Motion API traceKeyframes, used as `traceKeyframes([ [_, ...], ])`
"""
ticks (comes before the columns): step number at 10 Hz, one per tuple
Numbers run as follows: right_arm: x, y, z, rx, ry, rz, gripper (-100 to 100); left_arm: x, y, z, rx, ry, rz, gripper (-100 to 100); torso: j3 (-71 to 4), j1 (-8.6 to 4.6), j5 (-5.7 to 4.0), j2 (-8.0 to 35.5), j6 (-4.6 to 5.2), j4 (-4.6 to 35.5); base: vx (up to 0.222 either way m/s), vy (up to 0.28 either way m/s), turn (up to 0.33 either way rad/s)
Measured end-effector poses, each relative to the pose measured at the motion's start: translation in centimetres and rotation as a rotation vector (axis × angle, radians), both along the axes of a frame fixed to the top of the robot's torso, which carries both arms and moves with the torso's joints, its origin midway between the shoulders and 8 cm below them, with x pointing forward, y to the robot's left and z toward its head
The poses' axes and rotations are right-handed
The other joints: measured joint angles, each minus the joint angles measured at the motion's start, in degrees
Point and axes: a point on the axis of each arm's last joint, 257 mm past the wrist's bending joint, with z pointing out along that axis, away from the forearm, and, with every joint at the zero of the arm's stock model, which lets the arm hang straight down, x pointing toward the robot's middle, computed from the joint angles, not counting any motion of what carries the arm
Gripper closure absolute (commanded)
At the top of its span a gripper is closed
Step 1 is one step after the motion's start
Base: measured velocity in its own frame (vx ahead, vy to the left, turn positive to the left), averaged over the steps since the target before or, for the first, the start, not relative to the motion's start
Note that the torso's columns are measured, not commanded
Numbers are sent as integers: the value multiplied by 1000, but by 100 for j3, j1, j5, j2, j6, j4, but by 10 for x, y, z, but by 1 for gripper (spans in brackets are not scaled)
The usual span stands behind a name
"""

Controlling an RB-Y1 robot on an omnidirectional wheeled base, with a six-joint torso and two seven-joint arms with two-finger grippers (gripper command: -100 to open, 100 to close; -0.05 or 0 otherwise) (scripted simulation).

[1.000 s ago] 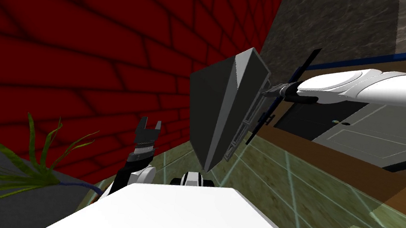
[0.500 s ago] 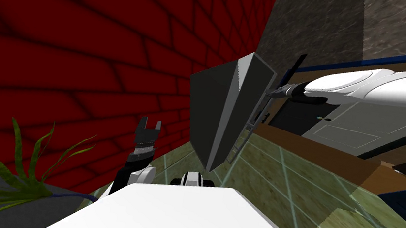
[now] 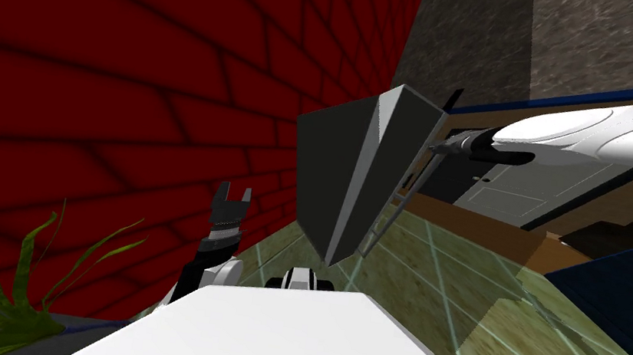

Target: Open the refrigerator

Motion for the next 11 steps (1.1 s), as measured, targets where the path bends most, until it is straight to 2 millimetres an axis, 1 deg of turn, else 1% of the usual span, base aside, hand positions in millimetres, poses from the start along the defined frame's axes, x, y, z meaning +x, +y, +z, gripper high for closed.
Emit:
traceKeyframes([
  [2, -4, -9, -2, 3, 4, -19, 100, 0, 0, 0, 0, 0, 0, 0, -21, -8, 12, -23, -34, -7, -11, 36, -18],
  [3, -4, -10, -4, 4, 7, -19, 100, 0, 0, 0, 0, 0, 0, 0, -29, -7, 11, -34, -32, -10, 29, 139, -141],
  [4, -8, -17, -2, 3, 8, -36, 100, 0, 0, 0, 0, 0, 0, 0, -25, 14, 2, -37, 7, -9, 102, 246, -259],
  [5, -18, -31, -2, 5, 4, -62, 100, 0, 0, 0, 0, 0, 0, 0, -10, 11, -8, -25, 25, -6, 115, 259, -255],
  [6, -28, -42, -3, 1, -1, -90, 100, 0, 0, 0, 0, 0, 0, 0, 5, 8, -21, -9, -4, -20, 44, 168, -115],
  [7, -33, -51, -4, 7, -4, -105, 100, 0, 0, 0, 0, 0, 0, 0, -8, -10, -5, -11, -51, -20, -15, 41, 19],
  [8, -33, -55, -6, 8, 5, -111, 100, 0, 0, 0, 0, 0, 0, 0, -26, -22, 5, -28, -63, -19, -8, 43, -25],
  [10, -41, -66, -5, 5, 12, -134, 100, 0, 0, 0, 0, 0, 0, 0, -27, -4, -4, -39, 0, -13, 46, 143, -144],
  [11, -47, -75, -4, 2, 11, -154, 100, 0, 0, 0, 0, 0, 0, 0, -14, -1, -10, -26, 5, -12, 72, 197, -215],
])
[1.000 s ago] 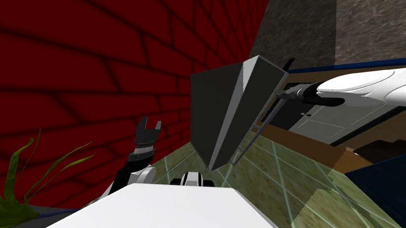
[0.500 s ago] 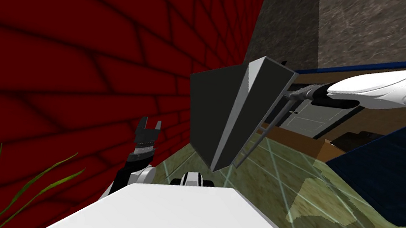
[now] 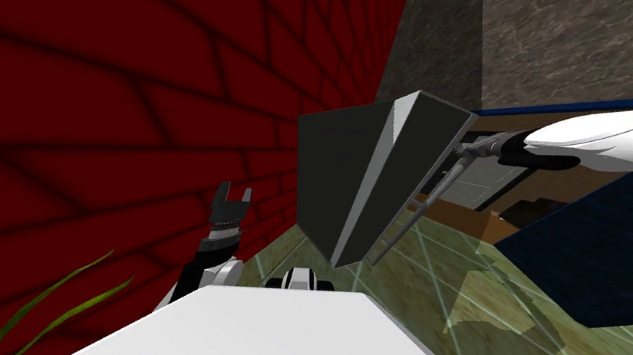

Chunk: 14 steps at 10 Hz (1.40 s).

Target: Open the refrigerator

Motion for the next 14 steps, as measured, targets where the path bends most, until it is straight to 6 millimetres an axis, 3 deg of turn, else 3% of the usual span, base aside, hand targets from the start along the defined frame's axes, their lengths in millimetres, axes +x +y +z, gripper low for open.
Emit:
traceKeyframes([
  [3, -23, -27, 2, -8, -2, -61, 100, 0, 0, 0, 0, 0, 0, 0, 25, -7, -5, 34, -34, 0, 19, 139, -101],
  [4, -24, -28, 0, -7, 2, -65, 100, 0, 0, 0, 0, 0, 0, 0, 3, -21, 6, 13, -47, 3, 104, 83, -247],
  [5, -28, -29, -3, -9, 12, -63, 100, 0, 0, 0, 0, 0, 0, 0, -12, -26, 6, -12, 11, 12, 129, 122, -188],
  [7, -37, -35, -1, -6, 14, -68, 100, 0, 0, 0, 0, 0, 0, 0, -11, -44, 20, 9, -28, 18, 75, 73, -110],
  [8, -43, -37, 2, -11, 18, -67, 100, 0, 0, 0, 0, 0, 0, 0, 3, -36, 17, 18, 20, 31, 123, 95, -136],
  [11, -48, -40, 8, -15, 10, -70, 100, 0, 0, 0, 0, 0, 0, 0, 28, -33, 21, 59, -1, 41, 63, 29, -61],
  [12, -55, -42, 6, -24, 16, -73, 100, 0, 0, 0, 0, 0, 0, 0, 43, -18, -6, 57, 48, 38, 127, 105, -174],
  [14, -60, -46, 9, -16, 9, -74, 100, 0, 0, 0, 0, 0, 0, 0, 36, -40, 22, 72, 15, 51, 77, 80, -138],
])
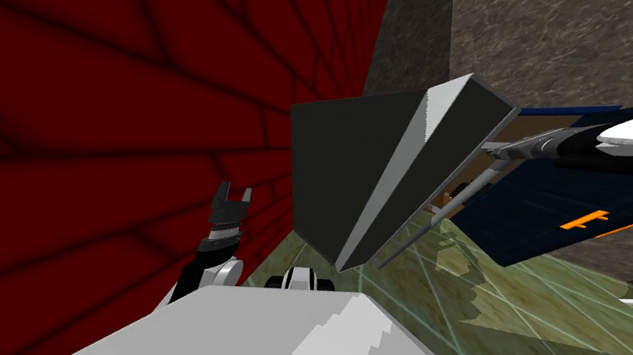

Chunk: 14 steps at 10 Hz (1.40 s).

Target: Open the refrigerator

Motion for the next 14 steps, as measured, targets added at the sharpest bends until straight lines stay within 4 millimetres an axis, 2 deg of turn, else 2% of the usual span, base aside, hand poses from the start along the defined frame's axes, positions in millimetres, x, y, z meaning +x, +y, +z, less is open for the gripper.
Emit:
traceKeyframes([
  [1, -6, -3, 0, -2, 8, -1, 100, 0, 0, 0, 0, 0, 0, 0, 7, 3, -10, -1, 39, 5, 108, 98, -160],
  [2, -9, -5, -1, 1, 6, 0, 100, 0, 0, 0, 0, 0, 0, 0, 3, -8, -3, 2, 22, 6, 139, 139, -249],
  [3, -17, -9, -3, 0, 14, -4, 100, 0, 0, 0, 0, 0, 0, 0, 5, -6, -13, -1, 48, 6, 121, 129, -205],
  [6, -24, -15, -4, 1, 14, -5, 100, 0, 0, 0, 0, 0, 0, 0, -3, -22, -2, -1, -7, 2, 41, 38, -67],
  [7, -27, -16, -5, 1, 16, -5, 100, 0, 0, 0, 0, 0, 0, 0, -4, -10, -15, -17, 46, 2, 114, 101, -198],
  [9, -36, -16, -1, 3, 4, 2, 100, 0, 0, 0, 0, 0, 0, 0, 8, 9, -11, 1, 46, 5, 121, 140, -213],
  [11, -41, -24, -8, 7, 13, -10, 100, 0, 0, 0, 0, 0, 0, 0, -8, -27, -10, -9, -16, -9, 22, 19, -20],
  [12, -41, -23, -7, 7, 10, -5, 100, 0, 0, 0, 0, 0, 0, 0, -18, -23, -4, -21, -14, -9, -10, -1, 13],
  [14, -42, -22, -6, 8, 8, 3, 100, 0, 0, 0, 0, 0, 0, 0, -11, -3, -15, -28, 49, -5, 88, 96, -210],
])
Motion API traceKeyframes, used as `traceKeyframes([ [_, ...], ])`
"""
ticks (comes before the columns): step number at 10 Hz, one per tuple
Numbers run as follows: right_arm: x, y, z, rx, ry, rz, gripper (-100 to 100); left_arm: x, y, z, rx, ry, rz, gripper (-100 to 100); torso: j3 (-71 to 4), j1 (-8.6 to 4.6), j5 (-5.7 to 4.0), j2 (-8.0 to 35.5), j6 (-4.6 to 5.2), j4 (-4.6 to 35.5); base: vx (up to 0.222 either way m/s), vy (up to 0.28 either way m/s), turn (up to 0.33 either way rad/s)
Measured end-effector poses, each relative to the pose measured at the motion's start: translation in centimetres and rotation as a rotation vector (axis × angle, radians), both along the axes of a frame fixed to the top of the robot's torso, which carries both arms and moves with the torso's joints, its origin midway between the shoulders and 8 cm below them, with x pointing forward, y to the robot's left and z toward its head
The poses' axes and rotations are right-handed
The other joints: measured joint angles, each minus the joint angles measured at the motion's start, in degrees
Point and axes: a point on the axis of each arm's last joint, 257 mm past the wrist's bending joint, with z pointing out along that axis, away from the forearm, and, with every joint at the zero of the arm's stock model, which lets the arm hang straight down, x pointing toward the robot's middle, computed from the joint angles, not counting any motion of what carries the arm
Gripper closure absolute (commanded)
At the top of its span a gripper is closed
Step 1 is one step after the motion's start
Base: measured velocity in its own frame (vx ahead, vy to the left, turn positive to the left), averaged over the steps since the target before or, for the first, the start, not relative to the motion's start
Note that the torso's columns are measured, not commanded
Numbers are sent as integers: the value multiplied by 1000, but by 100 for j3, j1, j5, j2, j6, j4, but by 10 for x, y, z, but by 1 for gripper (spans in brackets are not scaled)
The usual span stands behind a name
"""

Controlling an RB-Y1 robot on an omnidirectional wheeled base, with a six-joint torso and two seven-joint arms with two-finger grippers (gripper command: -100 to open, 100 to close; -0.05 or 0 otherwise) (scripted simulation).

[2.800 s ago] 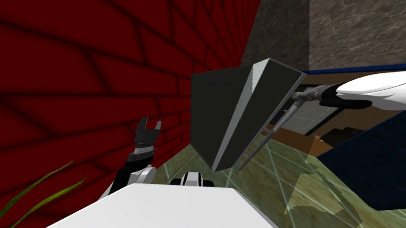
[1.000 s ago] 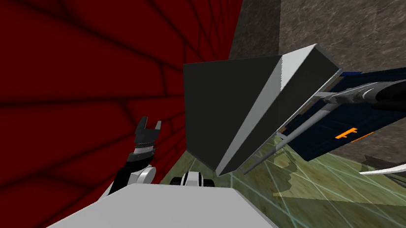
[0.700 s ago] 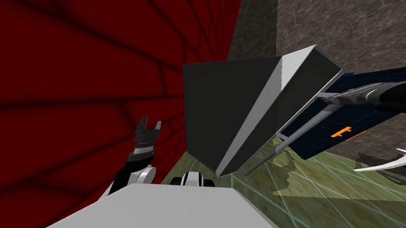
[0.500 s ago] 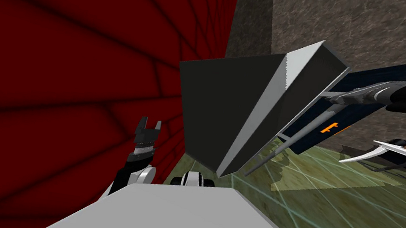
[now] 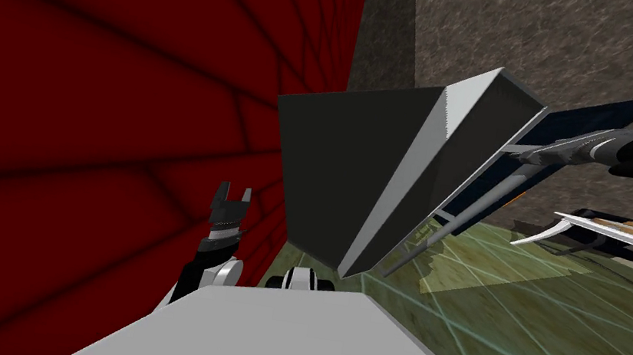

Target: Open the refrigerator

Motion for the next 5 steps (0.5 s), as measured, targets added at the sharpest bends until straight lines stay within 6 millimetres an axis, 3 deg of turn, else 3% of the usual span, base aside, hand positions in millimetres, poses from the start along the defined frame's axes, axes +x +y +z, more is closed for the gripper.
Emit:
traceKeyframes([
  [2, -6, -7, 0, -2, -4, -5, 100, 0, 0, 0, 0, 0, 0, 0, 19, 10, -19, 17, -15, -9, 126, 158, -246],
  [3, -9, -10, -4, -7, 6, -10, -100, 0, 0, 0, 0, 0, 0, 0, 17, 3, -26, 15, -57, -26, 61, 48, -94],
  [5, -8, -2, 6, -8, 9, -3, -100, 0, 0, 0, 0, 0, 0, 0, -24, -5, -6, -26, -97, -39, -4, -20, -3],
])
